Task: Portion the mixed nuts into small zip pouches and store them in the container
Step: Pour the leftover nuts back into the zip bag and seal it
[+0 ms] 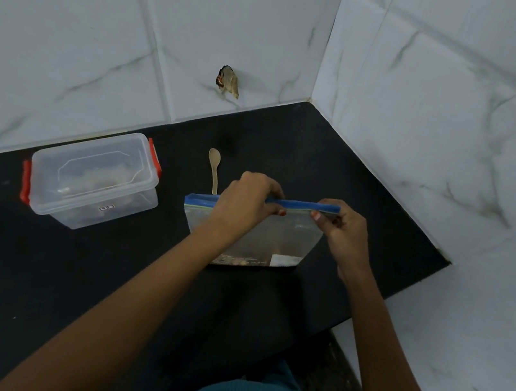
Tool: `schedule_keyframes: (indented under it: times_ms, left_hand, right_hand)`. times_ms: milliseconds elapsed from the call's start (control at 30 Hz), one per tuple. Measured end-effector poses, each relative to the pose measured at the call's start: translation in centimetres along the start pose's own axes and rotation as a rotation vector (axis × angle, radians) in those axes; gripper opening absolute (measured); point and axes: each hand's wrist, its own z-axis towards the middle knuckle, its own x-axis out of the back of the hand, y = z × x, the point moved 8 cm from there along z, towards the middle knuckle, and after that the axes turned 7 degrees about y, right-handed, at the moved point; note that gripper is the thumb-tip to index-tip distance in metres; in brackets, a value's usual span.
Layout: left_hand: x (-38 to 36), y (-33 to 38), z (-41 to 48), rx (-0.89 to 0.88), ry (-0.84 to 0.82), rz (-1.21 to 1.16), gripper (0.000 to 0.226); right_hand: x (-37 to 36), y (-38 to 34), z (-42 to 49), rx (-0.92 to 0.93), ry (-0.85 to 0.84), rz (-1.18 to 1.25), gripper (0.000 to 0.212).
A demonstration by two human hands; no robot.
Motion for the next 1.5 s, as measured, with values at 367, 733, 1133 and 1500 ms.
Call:
schedule_keyframes:
  times_ms: [367, 733, 1133, 1500]
  left_hand:
    - [-0.2, -0.3, 0.3, 0.01, -0.021, -0.028, 0.026]
    - [-0.3, 0.1, 0.3, -0.032, -0.037, 0.016, 0.025]
    - [0.1, 0.1, 0.3, -0.053, 0.018, -0.036, 0.023]
    - [0.6, -0.7, -0.6, -0.055, -0.003, 0.024, 0.025]
  right_hand:
    - [0.2, -0.9, 0.0, -0.004, -0.11, -0.069, 0.027]
    - [0.4, -1.4, 0.3, 0.041, -0.035, -0.17, 0.016]
    - [-0.8, -4.2, 0.0, 0.402, -0.033, -0.53, 0.034]
    - [-1.7, -4.7, -0.1, 0.422, -0.036, -0.666, 0.016]
